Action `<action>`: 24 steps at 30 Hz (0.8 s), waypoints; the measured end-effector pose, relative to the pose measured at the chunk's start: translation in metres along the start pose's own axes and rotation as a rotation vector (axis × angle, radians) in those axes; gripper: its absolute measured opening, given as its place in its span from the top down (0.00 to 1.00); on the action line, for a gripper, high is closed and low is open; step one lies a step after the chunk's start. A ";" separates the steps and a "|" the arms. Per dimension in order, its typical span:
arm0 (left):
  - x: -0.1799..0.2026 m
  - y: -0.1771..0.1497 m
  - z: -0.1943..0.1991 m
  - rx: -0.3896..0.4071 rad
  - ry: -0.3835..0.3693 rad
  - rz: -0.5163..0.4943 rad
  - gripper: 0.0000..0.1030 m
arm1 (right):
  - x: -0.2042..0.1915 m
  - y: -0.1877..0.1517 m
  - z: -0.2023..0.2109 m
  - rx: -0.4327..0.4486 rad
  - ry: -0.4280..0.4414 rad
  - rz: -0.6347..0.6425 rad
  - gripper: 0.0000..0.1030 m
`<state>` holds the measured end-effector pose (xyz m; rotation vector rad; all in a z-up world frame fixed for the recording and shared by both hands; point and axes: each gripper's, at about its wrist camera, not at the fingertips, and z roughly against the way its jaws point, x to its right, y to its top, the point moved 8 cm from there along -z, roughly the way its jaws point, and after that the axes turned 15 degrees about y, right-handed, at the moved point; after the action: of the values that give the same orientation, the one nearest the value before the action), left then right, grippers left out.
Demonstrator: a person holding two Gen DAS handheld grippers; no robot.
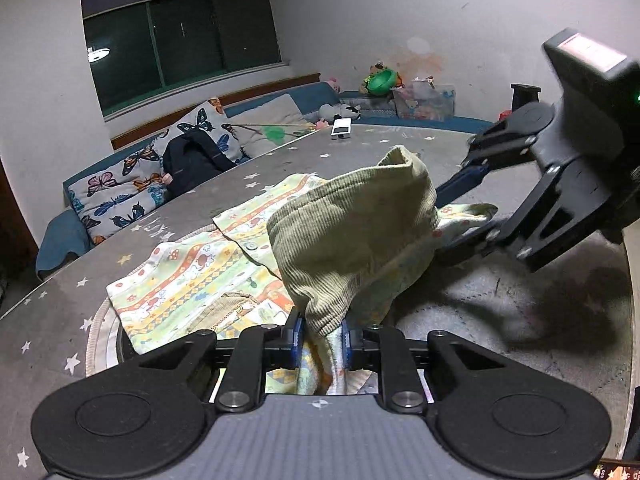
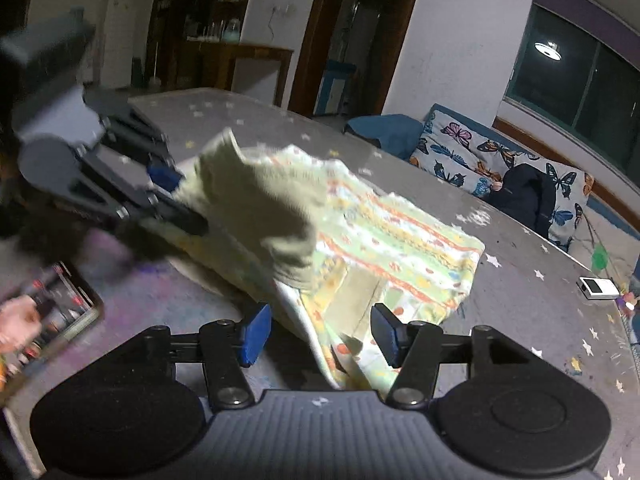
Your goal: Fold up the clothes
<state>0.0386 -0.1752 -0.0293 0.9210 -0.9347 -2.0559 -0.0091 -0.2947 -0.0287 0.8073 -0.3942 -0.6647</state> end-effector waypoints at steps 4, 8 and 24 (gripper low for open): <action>0.000 -0.004 0.002 0.000 0.015 -0.022 0.74 | 0.004 -0.004 -0.018 -0.014 -0.003 -0.031 0.61; -0.001 -0.010 0.006 0.010 0.026 -0.053 0.66 | 0.007 0.001 -0.022 0.006 0.019 -0.091 0.78; -0.005 -0.034 0.022 0.028 0.062 -0.111 0.93 | 0.012 0.010 -0.016 0.043 0.003 -0.141 0.83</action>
<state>0.0130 -0.1471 -0.0443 1.0666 -0.8994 -2.0989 0.0124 -0.2899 -0.0302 0.8828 -0.3522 -0.7883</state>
